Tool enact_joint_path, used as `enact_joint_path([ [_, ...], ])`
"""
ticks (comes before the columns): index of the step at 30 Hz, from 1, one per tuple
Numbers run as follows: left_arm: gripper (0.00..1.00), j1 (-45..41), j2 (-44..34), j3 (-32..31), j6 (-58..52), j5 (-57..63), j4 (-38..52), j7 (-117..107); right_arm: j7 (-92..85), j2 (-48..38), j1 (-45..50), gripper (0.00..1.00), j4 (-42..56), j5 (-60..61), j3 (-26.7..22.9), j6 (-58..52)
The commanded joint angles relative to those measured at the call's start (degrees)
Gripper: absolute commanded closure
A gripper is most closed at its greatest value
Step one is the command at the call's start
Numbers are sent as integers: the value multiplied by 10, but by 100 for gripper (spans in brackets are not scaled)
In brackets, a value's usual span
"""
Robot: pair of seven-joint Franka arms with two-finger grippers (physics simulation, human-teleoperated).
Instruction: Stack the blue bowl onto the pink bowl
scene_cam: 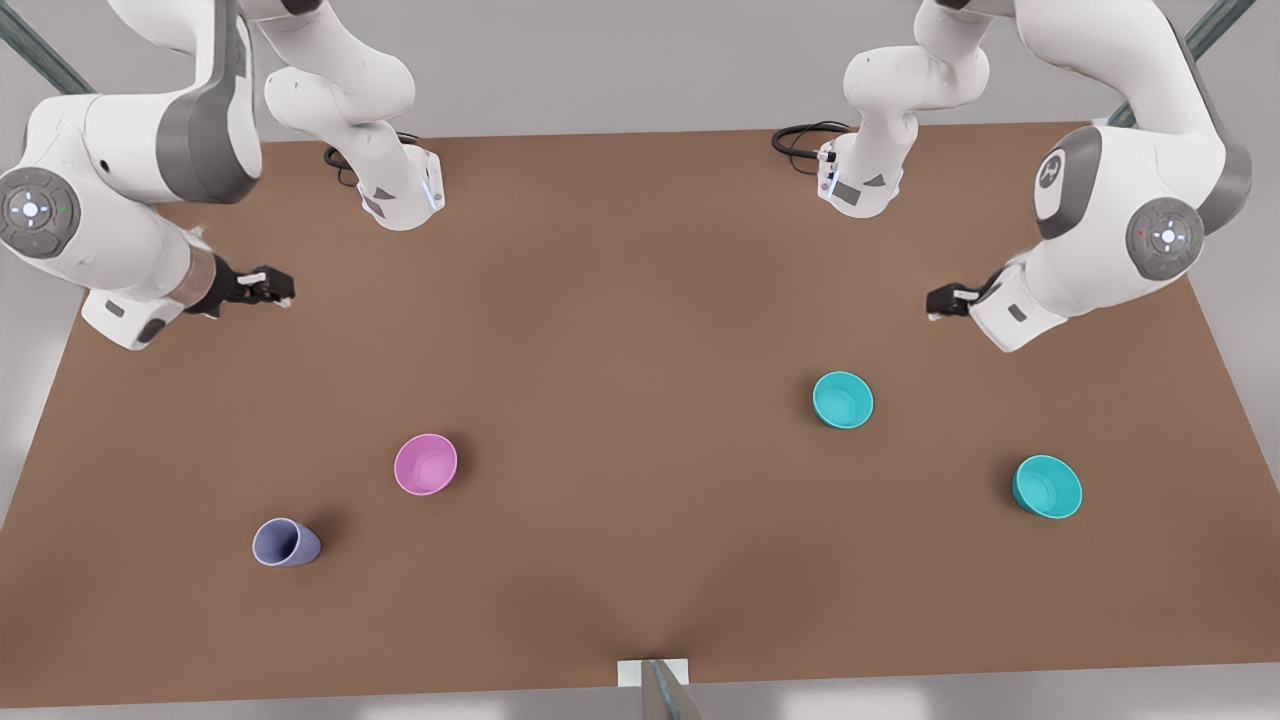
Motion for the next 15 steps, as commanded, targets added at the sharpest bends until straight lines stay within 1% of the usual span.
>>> enact_joint_path([
  [1, 0, -1, -1, -1, 56, 2, 0, 0, -45, 0, 2, 0, 0, 1, -1, 50],
  [3, 0, -1, 0, -1, 56, 2, 0, 0, -44, 7, 1, 0, 0, -1, -1, 44],
  [4, 0, -1, 0, -1, 56, 2, 0, 0, -45, 41, 1, 0, -4, 0, -1, 38],
  [5, 0, -1, 0, -1, 56, 2, 0, 0, -50, 92, 2, 0, -19, -2, 1, 37],
  [6, 0, -1, 0, -1, 56, 2, 0, 0, -43, 150, 3, 0, -14, -2, 1, 50],
  [7, 0, -2, -1, -1, 56, 2, 0, 0, -43, 197, 1, 0, -17, 3, 1, 103],
  [10, 0, -2, 0, -1, 55, 1, 0, 0, -12, 269, -3, 0, -17, 24, 1, 200],
  [12, 0, -2, 0, -1, 55, 1, 0, 0, -12, 284, -10, 0, -13, 52, 0, 246],
  [15, 0, -2, 0, -1, 54, -3, 0, 0, -4, 296, -16, 0, -14, 55, 1, 288],
])
